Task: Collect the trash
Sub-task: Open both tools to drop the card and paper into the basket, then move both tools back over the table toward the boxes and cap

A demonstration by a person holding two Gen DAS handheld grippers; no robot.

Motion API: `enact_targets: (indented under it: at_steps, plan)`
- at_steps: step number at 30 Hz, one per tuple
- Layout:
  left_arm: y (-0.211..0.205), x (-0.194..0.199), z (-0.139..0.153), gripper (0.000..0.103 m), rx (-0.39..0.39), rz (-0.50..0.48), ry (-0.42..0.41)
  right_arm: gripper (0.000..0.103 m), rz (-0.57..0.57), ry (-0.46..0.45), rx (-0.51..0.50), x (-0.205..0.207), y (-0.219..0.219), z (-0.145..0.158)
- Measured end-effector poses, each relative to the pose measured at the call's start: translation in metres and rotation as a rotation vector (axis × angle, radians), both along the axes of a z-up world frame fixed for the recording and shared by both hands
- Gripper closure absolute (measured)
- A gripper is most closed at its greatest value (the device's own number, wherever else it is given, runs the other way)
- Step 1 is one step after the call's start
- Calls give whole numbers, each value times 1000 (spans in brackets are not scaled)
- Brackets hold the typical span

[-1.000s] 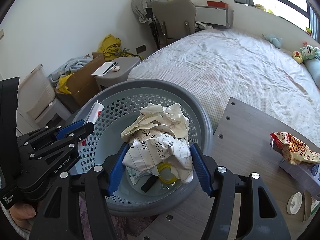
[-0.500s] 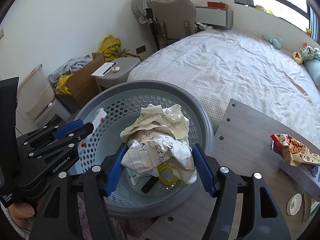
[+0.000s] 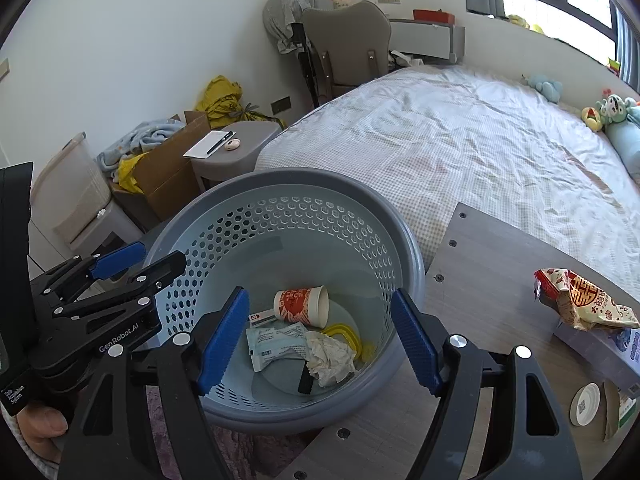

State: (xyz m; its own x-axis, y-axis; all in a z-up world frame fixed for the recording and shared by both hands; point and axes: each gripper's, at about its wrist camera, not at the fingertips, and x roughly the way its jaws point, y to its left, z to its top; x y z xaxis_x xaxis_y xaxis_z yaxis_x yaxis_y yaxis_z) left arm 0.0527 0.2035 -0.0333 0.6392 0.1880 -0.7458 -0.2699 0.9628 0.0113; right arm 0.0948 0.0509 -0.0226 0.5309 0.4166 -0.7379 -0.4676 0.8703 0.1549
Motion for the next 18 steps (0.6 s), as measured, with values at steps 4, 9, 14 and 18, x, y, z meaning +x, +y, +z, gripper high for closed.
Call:
enact_targets:
  at_steps: [4, 9, 14, 18]
  plan:
    - [1, -4, 1, 41, -2, 8, -2, 31, -1, -1, 0, 0, 0, 0]
    - [4, -9, 1, 40, -3, 12, -2, 31, -3, 2, 1, -3, 0, 0]
    - [4, -14, 3, 39, -1, 14, -2, 30, -14, -3, -1, -10, -5, 0]
    - [4, -17, 4, 39, -4, 15, -3, 30, -30, -10, -2, -15, -12, 4]
